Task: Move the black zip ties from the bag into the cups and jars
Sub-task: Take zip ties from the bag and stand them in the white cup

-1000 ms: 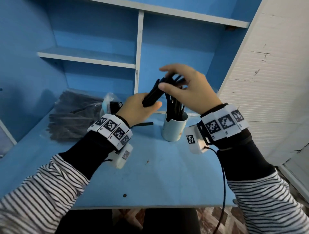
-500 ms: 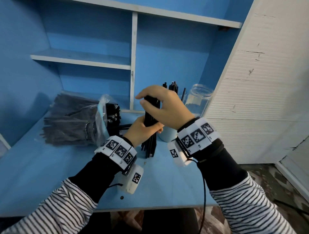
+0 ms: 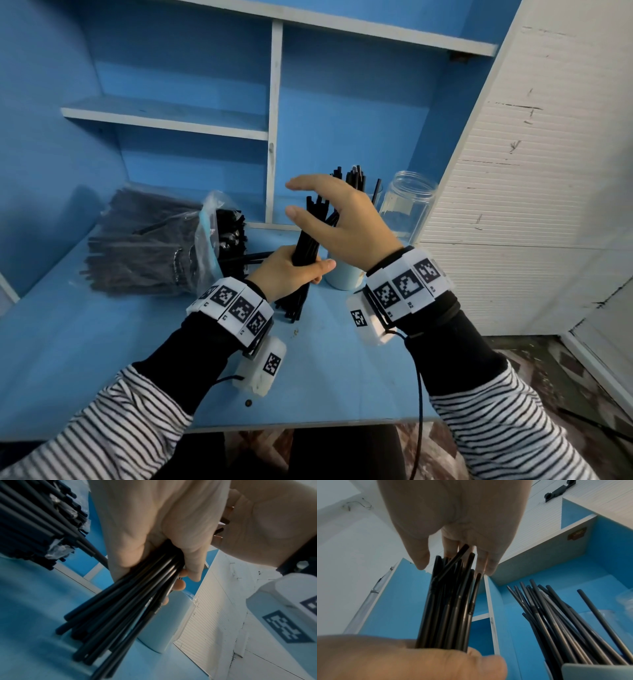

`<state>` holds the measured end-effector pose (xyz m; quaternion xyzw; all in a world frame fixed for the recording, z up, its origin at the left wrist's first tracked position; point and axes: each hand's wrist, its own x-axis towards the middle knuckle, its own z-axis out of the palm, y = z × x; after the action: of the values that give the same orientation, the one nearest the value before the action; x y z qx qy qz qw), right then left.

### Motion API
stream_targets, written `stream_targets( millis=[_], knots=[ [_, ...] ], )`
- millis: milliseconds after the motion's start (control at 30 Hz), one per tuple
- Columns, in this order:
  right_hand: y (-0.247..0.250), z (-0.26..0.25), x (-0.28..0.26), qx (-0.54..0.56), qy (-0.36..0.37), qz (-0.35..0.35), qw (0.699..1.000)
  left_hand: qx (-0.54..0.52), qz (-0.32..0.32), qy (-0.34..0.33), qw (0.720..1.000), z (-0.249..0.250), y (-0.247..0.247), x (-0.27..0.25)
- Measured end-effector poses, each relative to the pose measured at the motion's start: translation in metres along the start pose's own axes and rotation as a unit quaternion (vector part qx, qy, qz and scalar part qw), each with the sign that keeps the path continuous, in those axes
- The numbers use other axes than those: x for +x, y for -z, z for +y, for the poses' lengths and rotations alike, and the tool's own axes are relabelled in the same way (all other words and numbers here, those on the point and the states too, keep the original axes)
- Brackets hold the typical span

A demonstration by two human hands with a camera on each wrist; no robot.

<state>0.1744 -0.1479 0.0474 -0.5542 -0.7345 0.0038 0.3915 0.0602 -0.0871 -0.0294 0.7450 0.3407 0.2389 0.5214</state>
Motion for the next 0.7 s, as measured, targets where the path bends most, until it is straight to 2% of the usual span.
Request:
stream_targets(
  millis=[167,300,433,600,700],
  knots=[
    [-0.005,0.003,0.001,-0.007,0.020,-0.042,0.999,0.009,0.006,0.010,1.000,-0.004,0.001,0.003],
    [-0.010,0.003,0.001,-0.004,0.033,-0.031,0.999,0.031,-0.007,0.030,0.999,-0.013,0.002,0.004],
    [-0.008,-0.002,0.000,-0.009,0.028,-0.039,0.999,0.049,-0.012,0.018,0.999,-0.009,0.003,0.002],
    [0.017,-0.008,-0.004,0.039,-0.062,0.038,0.997,0.009,0.001,-0.013,1.000,-0.003,0.009,0.005],
    [0.025,-0.003,-0.007,0.036,-0.140,0.015,0.989,0.006,-0.035,-0.043,0.998,0.011,0.007,0.000]
  ],
)
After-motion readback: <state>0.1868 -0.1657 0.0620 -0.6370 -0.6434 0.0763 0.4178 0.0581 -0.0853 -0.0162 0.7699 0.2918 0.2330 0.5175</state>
